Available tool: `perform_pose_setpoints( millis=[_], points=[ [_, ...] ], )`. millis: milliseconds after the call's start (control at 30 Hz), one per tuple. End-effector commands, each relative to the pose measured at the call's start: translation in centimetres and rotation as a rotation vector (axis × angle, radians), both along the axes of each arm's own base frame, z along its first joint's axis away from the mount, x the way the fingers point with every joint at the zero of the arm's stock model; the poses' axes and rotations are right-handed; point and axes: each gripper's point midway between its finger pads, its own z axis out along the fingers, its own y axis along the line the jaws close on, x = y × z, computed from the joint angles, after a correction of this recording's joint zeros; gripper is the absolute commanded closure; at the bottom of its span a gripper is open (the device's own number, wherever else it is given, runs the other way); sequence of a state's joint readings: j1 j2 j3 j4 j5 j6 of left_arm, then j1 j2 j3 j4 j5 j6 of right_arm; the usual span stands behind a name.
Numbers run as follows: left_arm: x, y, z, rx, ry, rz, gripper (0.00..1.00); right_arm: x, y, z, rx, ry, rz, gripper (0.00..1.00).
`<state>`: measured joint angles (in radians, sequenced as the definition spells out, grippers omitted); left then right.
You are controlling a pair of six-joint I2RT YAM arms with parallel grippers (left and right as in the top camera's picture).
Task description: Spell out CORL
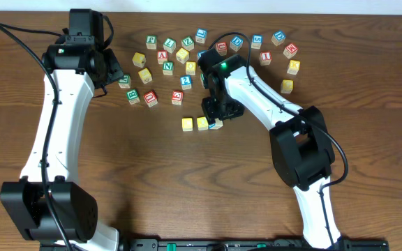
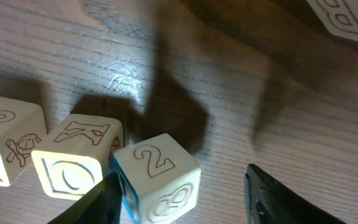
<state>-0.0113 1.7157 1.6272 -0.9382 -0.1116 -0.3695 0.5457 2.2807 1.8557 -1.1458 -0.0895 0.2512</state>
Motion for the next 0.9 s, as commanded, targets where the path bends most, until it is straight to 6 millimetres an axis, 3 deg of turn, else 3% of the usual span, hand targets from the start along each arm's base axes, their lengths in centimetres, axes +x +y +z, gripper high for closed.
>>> perform_pose_setpoints(
  millis=[0, 267, 467, 867],
  points=[
    [-0.1, 0.2, -0.2, 0.008, 0.008, 0.014, 0.46, 0.0, -0.1, 0.1, -0.011, -0.01, -0.002, 0.44],
    [-0.1, 0.2, -0.2, 0.008, 0.008, 0.014, 0.46, 0.1, -0.6, 0.1, -0.038, -0.017, -0.011, 0.46],
    [-0.1, 0.2, -0.2, 0.008, 0.008, 0.014, 0.46, 0.6, -2.6, 0.1, -0.086, -0.018, -0.059, 0.47],
    [-0.1, 0.2, -0.2, 0.008, 0.008, 0.014, 0.46, 1.2, -3.8, 0.3, -0.014, 0.028, -0.084, 0.49]
  ],
)
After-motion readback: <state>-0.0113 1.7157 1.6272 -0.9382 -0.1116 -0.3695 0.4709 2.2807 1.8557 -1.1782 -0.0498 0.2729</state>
